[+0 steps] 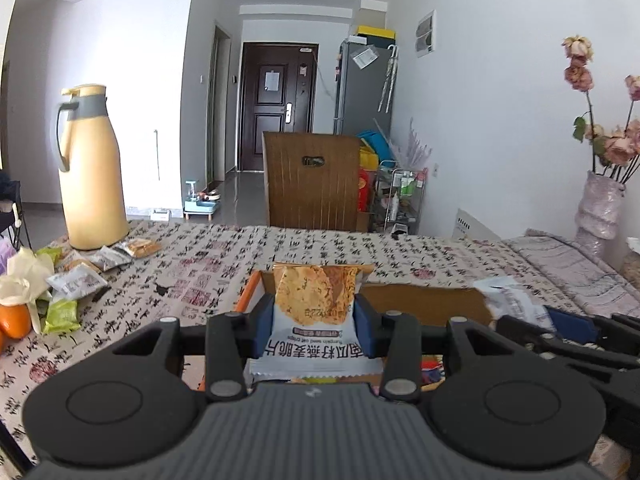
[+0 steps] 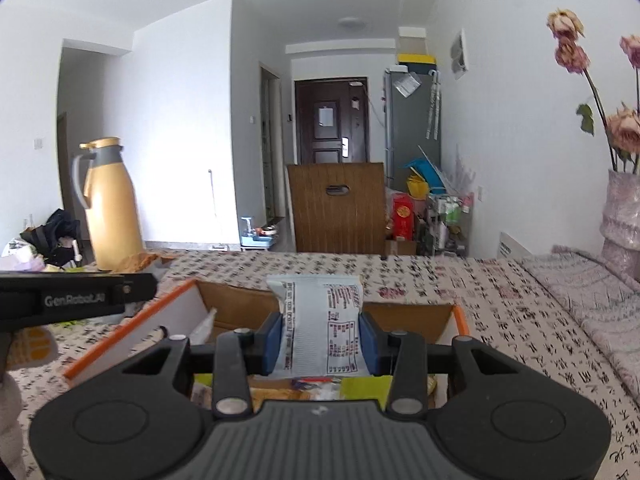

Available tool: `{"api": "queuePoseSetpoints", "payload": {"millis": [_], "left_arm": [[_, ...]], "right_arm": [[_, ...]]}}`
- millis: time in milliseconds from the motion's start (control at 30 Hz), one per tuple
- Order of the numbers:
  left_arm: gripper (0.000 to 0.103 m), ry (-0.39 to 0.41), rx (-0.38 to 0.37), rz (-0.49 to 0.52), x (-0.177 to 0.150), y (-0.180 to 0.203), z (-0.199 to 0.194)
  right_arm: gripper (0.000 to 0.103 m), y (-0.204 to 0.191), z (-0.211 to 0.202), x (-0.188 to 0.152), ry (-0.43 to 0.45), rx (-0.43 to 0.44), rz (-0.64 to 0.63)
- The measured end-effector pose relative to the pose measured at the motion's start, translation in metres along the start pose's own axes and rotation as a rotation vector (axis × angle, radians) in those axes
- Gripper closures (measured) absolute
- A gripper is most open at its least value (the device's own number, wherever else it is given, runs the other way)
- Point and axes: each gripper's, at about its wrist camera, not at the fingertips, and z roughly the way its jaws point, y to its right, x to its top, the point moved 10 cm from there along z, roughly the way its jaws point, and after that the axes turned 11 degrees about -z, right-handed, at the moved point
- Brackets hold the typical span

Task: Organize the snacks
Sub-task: 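Carry the white packet and cookie pack toward the box with both tools, then open both tools to drop the packets into the box, then move both open tools back toward the remaining snacks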

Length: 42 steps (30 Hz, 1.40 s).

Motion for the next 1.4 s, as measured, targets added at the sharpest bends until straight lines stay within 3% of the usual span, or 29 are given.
{"api": "queuePoseSetpoints", "payload": {"millis": [167,367,433,467,500,533,567,600,667,1100,1400], "left_arm": [[0.061,-0.037,-0.001,0.009,-0.014,-0.007,0.016],[0.059,-0.023,-0.011,0.006,-0.016,-0.007,0.011],[0.054,-0.007,-0.007,-0.006,-0.014,-0.009,0.008],[0.043,-0.001,-0.008,-0.011,-0.013,-0.01,0.007],[0.026,0.009,-0.005,-0.019,-0.011,-0.012,0.006],[0.017,0.024,0.005,-0.026,-0.01,-0.013,0.004],[0.004,0.037,0.015,-0.031,-0.008,-0.014,0.002],[0.0,0.053,0.025,-0.038,-0.006,-0.016,0.0],[0.0,0.067,0.031,-0.049,-0.003,-0.018,-0.003],[0.0,0.062,0.037,-0.057,-0.002,-0.018,-0.003],[0.0,0.072,0.082,-0.055,0.013,-0.018,-0.028]], "right_arm": [[0.064,0.002,0.002,-0.008,-0.012,0.01,0.012],[0.063,-0.004,0.007,-0.016,-0.048,0.03,0.01],[0.062,-0.004,0.005,-0.017,-0.046,0.032,0.013],[0.062,-0.004,0.005,-0.016,-0.043,0.033,0.016],[0.058,-0.004,0.004,-0.016,-0.041,0.034,0.017],[0.052,-0.003,0.004,-0.016,-0.039,0.035,0.019],[0.035,-0.003,0.003,-0.016,-0.035,0.033,0.021],[0.013,-0.003,0.003,-0.015,-0.032,0.031,0.023],[0.0,-0.002,0.002,-0.014,-0.021,0.023,0.028],[0.0,-0.001,0.002,-0.013,-0.024,0.011,0.032],[0.0,0.002,-0.012,0.0,-0.013,0.022,0.04]]}}
